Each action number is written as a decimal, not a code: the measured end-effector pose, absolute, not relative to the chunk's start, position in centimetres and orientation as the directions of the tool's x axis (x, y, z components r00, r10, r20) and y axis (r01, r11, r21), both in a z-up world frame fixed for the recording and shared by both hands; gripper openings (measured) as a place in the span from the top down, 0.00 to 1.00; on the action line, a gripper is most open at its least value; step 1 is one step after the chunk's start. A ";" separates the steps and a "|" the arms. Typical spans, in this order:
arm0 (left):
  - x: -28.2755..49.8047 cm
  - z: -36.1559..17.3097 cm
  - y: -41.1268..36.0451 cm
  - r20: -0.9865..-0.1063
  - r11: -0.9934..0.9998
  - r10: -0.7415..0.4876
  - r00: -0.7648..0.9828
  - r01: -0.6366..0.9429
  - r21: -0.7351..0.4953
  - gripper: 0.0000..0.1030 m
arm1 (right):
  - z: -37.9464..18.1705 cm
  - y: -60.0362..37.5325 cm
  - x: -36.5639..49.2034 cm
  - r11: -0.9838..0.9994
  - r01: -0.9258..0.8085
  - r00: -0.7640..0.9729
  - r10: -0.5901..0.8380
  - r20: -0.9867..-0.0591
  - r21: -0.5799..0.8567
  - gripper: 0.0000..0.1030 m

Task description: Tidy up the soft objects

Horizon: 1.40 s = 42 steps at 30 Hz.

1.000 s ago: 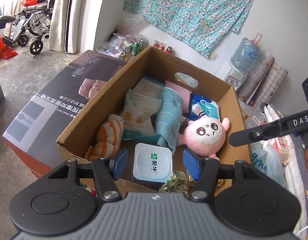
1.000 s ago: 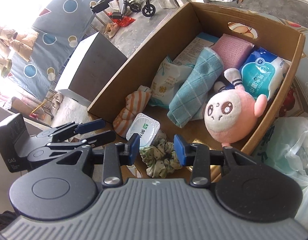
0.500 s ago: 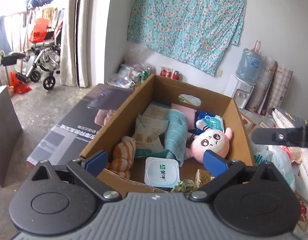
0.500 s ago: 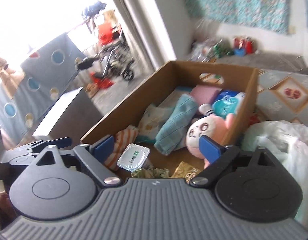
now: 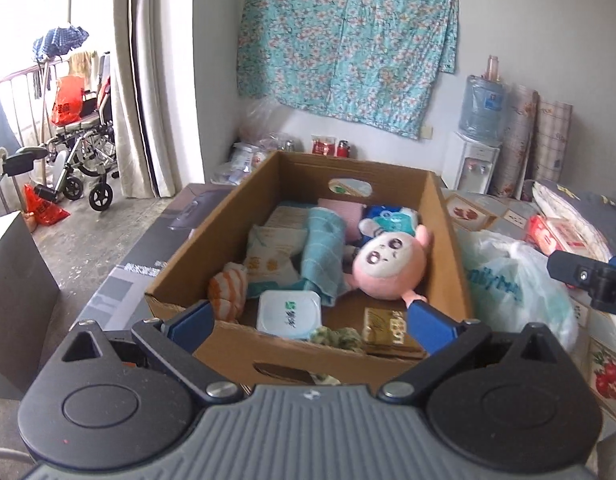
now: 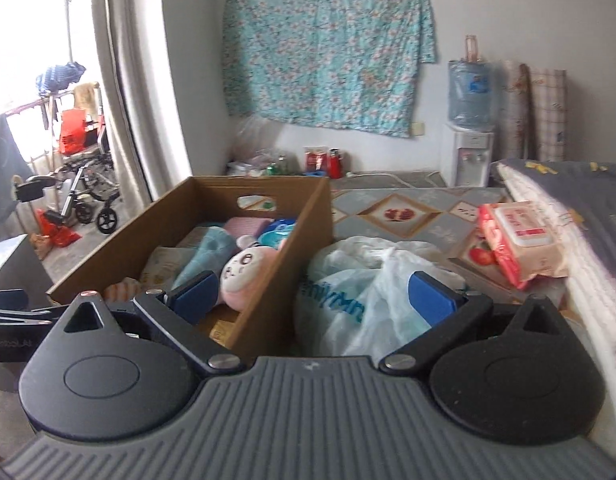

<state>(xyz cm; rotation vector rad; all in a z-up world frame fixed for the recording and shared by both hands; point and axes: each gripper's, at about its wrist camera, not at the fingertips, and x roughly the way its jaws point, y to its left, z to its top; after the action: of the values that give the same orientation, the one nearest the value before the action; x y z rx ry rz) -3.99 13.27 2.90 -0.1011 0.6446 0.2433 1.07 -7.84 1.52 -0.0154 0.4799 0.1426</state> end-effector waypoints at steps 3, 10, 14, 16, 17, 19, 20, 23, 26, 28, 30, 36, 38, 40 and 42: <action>-4.3 2.9 12.3 -0.621 0.968 0.193 0.760 -0.252 -0.007 0.00 | 1.0 -8.9 -1.1 0.997 -0.067 0.908 0.044 -0.417 -0.040 0.01; -4.9 2.7 11.5 -0.619 0.964 0.206 0.758 -0.266 -0.005 0.00 | 0.8 -10.3 -3.7 0.997 0.014 0.912 -0.046 -0.408 -0.080 0.01; -4.9 2.6 11.2 -0.615 0.967 0.212 0.759 -0.254 0.019 0.00 | 0.7 -10.3 -3.6 1.000 -0.013 0.890 -0.001 -0.455 -0.027 0.01; -4.6 2.4 10.9 -0.619 0.966 0.229 0.751 -0.252 0.052 0.00 | 0.5 -10.3 -3.3 1.000 -0.019 0.879 0.024 -0.477 0.015 0.01; -4.4 2.3 10.8 -0.621 0.965 0.240 0.746 -0.251 0.072 0.00 | 0.3 -10.1 -3.2 1.000 -0.021 0.875 0.030 -0.484 0.024 0.01; -4.2 2.1 10.6 -0.631 0.963 0.255 0.733 -0.250 0.098 0.00 | -0.2 -9.6 -2.7 0.999 -0.033 0.863 0.046 -0.503 0.035 0.01; -4.1 2.0 10.7 -0.640 0.963 0.255 0.725 -0.251 0.099 0.00 | -0.5 -9.3 -2.4 0.998 -0.047 0.853 0.064 -0.517 0.046 0.01; -3.6 1.5 11.1 -0.674 0.962 0.252 0.695 -0.254 0.099 0.00 | -1.3 -8.3 -1.3 0.993 -0.092 0.811 0.122 -0.573 0.080 0.01; -3.3 1.0 11.6 -0.704 0.960 0.250 0.665 -0.265 0.090 0.00 | -1.9 -7.0 -0.8 0.991 -0.118 0.785 0.136 -0.605 0.069 0.01; -3.4 0.8 11.7 -0.711 0.960 0.250 0.658 -0.266 0.091 0.00 | -2.2 -6.2 -0.6 0.988 -0.141 0.771 0.145 -0.620 0.056 0.01; -3.5 0.7 11.6 -0.717 0.960 0.249 0.651 -0.264 0.093 0.00 | -2.5 -5.6 -0.4 0.987 -0.153 0.760 0.148 -0.633 0.047 0.01; -3.2 0.3 11.6 -0.744 0.964 0.229 0.628 -0.254 0.082 0.00 | -3.0 -5.3 -0.3 0.989 -0.146 0.747 0.126 -0.652 0.024 0.01; -3.1 0.2 11.7 -0.748 0.965 0.220 0.626 -0.251 0.074 0.00 | -3.1 -5.6 -0.2 0.990 -0.137 0.746 0.115 -0.656 0.017 0.01; -3.2 0.2 11.5 -0.749 0.966 0.218 0.626 -0.249 0.072 0.00 | -3.2 -5.9 -0.1 0.991 -0.130 0.744 0.112 -0.659 0.021 0.01; -3.1 0.2 11.4 -0.749 0.965 0.220 0.626 -0.249 0.075 0.00 | -3.3 -6.0 0.0 0.992 -0.124 0.740 0.110 -0.664 0.026 0.01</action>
<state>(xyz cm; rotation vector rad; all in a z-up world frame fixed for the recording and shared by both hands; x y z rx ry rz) -3.14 11.43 0.23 -0.0367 0.8536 0.2693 0.01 -6.03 -3.34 -0.0200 0.7265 0.1284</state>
